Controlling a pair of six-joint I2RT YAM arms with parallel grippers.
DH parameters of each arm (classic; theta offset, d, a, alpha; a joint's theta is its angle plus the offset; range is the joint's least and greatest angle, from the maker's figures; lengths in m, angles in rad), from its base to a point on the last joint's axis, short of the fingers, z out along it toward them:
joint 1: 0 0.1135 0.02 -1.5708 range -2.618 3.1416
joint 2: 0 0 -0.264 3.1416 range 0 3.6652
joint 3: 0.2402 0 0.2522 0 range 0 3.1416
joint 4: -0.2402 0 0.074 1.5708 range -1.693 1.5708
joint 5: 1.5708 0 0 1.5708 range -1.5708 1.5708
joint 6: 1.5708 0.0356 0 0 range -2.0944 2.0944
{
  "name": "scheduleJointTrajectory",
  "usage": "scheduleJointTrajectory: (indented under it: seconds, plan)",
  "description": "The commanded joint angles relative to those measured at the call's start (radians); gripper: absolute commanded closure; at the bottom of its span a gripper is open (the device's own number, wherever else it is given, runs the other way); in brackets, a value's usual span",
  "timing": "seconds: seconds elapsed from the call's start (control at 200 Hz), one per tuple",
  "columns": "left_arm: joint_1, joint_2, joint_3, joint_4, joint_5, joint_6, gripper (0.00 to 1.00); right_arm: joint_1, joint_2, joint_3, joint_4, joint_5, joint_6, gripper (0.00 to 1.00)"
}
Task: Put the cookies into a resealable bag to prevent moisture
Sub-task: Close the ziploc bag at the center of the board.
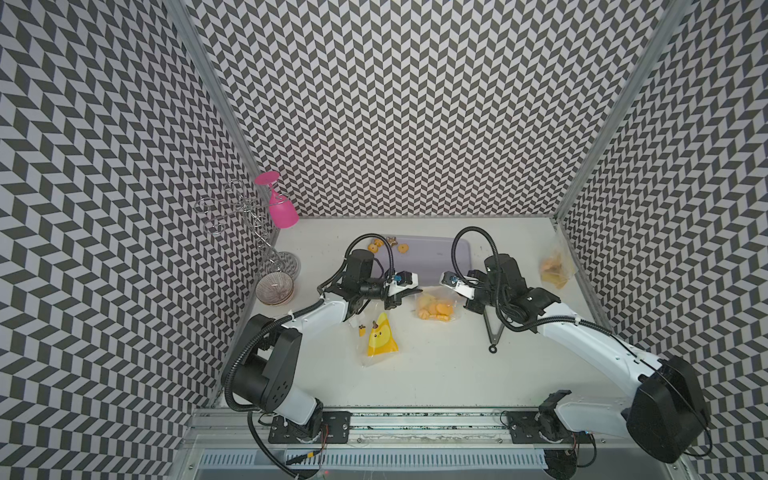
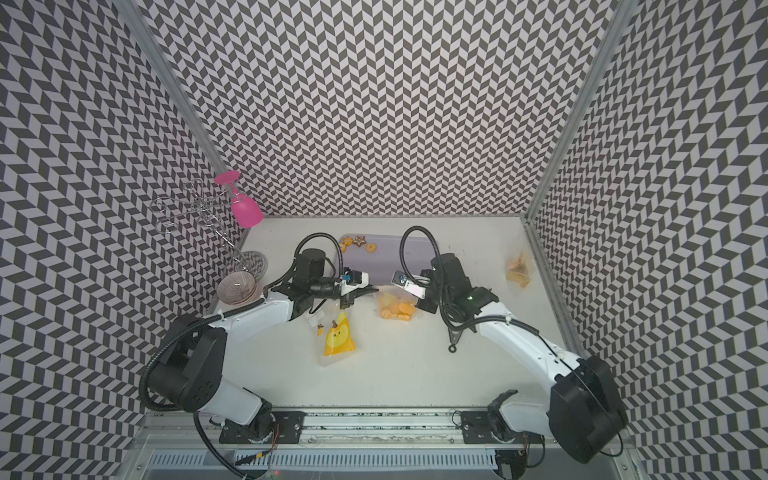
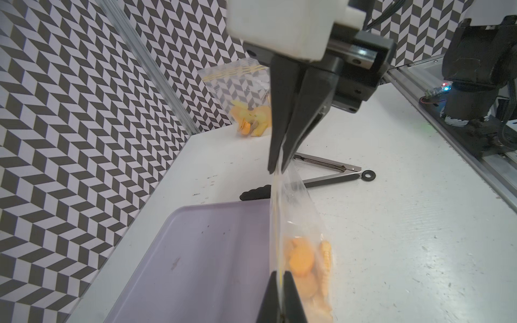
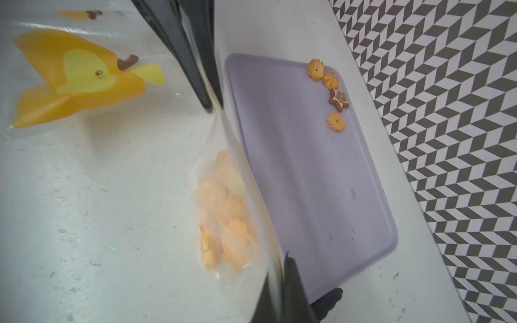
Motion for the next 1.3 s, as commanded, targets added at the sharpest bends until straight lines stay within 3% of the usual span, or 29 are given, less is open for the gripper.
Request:
scheduleJointTrajectory:
  seconds: [0.0, 0.04, 0.115, 0.195, 0.24, 0.275, 0.421, 0.471, 0.526, 0.681, 0.831, 0.976, 1.066, 1.126, 1.162, 1.212, 1.262, 1.297]
  plan:
    - [0.005, 0.000, 0.015, -0.016, 0.009, 0.010, 1.00, -0.014, -0.033, -0.020, 0.008, 0.080, 0.020, 0.79]
    - [0.005, 0.000, 0.015, -0.016, 0.009, 0.009, 1.00, -0.018, -0.035, -0.022, 0.001, 0.091, 0.025, 0.75]
    - [0.006, 0.000, 0.014, -0.016, 0.009, 0.010, 1.00, -0.024, -0.032, -0.019, -0.036, 0.096, 0.023, 1.00]
    - [0.006, -0.001, 0.013, -0.016, 0.009, 0.010, 1.00, -0.026, -0.033, -0.021, -0.044, 0.137, 0.051, 1.00]
    - [0.006, -0.001, 0.014, -0.016, 0.009, 0.010, 1.00, -0.028, -0.037, -0.026, -0.033, 0.170, 0.067, 0.88]
    - [0.007, -0.001, 0.014, -0.016, 0.009, 0.010, 1.00, -0.032, -0.043, -0.028, -0.035, 0.173, 0.068, 1.00]
    - [0.005, 0.006, 0.019, -0.019, 0.023, 0.008, 1.00, -0.034, -0.058, -0.018, -0.050, 0.029, 0.052, 1.00]
    - [0.005, 0.008, 0.019, -0.009, 0.023, 0.000, 0.83, -0.034, -0.055, -0.013, -0.051, -0.014, 0.050, 1.00]
    - [0.004, 0.011, 0.018, -0.005, 0.028, -0.004, 0.71, -0.033, -0.051, -0.007, -0.050, -0.028, 0.053, 1.00]
    - [-0.014, 0.015, 0.023, 0.002, 0.011, -0.013, 0.63, -0.033, -0.048, -0.004, -0.050, -0.042, 0.053, 1.00]
    - [-0.041, 0.021, 0.034, 0.001, -0.008, -0.016, 0.64, -0.032, -0.054, -0.010, -0.036, -0.044, 0.059, 1.00]
    - [-0.060, 0.021, 0.038, 0.005, -0.020, -0.016, 1.00, -0.032, -0.054, -0.014, -0.034, -0.042, 0.059, 1.00]
    - [-0.061, 0.018, 0.038, 0.010, -0.013, -0.018, 1.00, -0.033, -0.058, -0.018, -0.029, -0.035, 0.059, 1.00]
    - [-0.060, 0.018, 0.037, 0.015, -0.011, -0.027, 0.73, -0.033, -0.059, -0.021, -0.024, -0.029, 0.058, 1.00]
    - [-0.060, 0.015, 0.034, 0.027, -0.013, -0.036, 0.68, -0.032, -0.058, -0.022, -0.024, -0.029, 0.057, 1.00]
    - [-0.060, 0.015, 0.032, 0.031, -0.011, -0.039, 0.76, -0.032, -0.057, -0.022, -0.022, -0.033, 0.060, 1.00]
    - [-0.060, 0.012, 0.030, 0.038, 0.000, -0.048, 0.92, -0.033, -0.056, -0.022, -0.020, -0.035, 0.062, 1.00]
    - [-0.060, 0.009, 0.029, 0.044, 0.012, -0.054, 0.94, -0.032, -0.055, -0.024, -0.019, -0.034, 0.062, 1.00]
